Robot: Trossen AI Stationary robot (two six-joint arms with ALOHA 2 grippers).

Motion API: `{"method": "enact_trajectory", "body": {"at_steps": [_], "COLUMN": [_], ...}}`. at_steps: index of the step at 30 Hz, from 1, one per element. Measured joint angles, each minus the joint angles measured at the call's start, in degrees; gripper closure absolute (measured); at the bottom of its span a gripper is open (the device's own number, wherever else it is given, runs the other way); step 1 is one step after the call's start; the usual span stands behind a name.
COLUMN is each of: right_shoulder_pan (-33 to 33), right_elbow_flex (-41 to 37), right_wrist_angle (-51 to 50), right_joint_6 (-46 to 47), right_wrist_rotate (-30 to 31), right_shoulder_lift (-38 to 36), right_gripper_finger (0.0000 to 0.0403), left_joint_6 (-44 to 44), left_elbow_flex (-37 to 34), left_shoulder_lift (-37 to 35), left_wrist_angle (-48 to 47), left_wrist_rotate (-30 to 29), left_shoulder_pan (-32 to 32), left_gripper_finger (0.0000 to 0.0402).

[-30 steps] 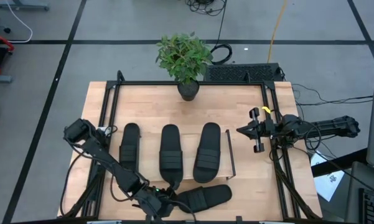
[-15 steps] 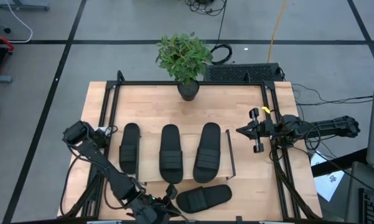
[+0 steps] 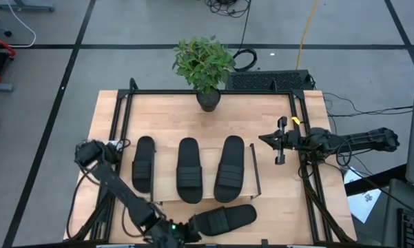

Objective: Pick and place slides into the shelf
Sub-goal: Put the black slipper under the shelf

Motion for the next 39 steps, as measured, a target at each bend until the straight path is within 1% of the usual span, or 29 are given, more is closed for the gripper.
{"method": "enact_trajectory", "body": {"at_steps": [2,7,8,11,16,19,23,28,30,33,35,39], "right_shoulder_pan": [0.00,0.00,0.00,0.00,0.00,0.00,0.00,0.00,0.00,0.00,0.02,0.02], "right_elbow_flex": [0.00,0.00,0.00,0.00,0.00,0.00,0.00,0.00,0.00,0.00,0.00,0.00], "right_wrist_angle": [-0.11,0.54,0.79,0.98,0.98,0.98,1.01,1.01,1.01,1.01,1.13,1.44], "right_joint_6": [-0.26,0.59,0.65,0.92,0.92,0.88,0.83,2.08,2.53,2.89,2.89,2.43], "right_wrist_rotate": [-0.04,-0.08,-0.12,-0.20,-0.21,-0.22,-0.22,-0.24,-0.43,-2.88,-3.49,-3.32], "right_shoulder_lift": [0.20,0.30,0.30,0.30,0.28,0.30,0.30,0.30,0.30,0.30,0.30,0.30], "right_gripper_finger": [0.0403,0.0403,0.0403,0.0403,0.0403,0.0403,0.0403,0.0403,0.0403,0.0403,0.0403,0.0403], "left_joint_6": [2.17,7.84,8.09,7.91,5.67,2.46,-1.88,-2.45,-2.41,-1.71,-1.48,-1.42], "left_elbow_flex": [0.28,2.80,3.38,5.23,6.84,6.15,5.58,5.58,5.58,5.58,5.58,5.58], "left_shoulder_lift": [3.04,8.52,9.00,8.67,8.69,8.61,8.72,8.72,8.72,8.72,8.72,9.49], "left_wrist_angle": [2.60,2.49,1.92,2.79,0.34,-0.04,-2.39,-2.11,-2.83,-3.29,-3.45,-5.79], "left_wrist_rotate": [-2.52,-12.99,-13.86,-14.03,-13.95,-10.56,-8.58,-5.95,-5.94,-6.20,-6.43,-9.47], "left_shoulder_pan": [-0.53,-0.52,-0.42,-0.17,1.39,3.56,5.67,5.66,5.40,5.10,4.94,4.96], "left_gripper_finger": [0.0300,0.0236,0.0224,0.0192,0.0157,0.0148,0.0146,0.0146,0.0146,0.0146,0.0146,0.0146]}}
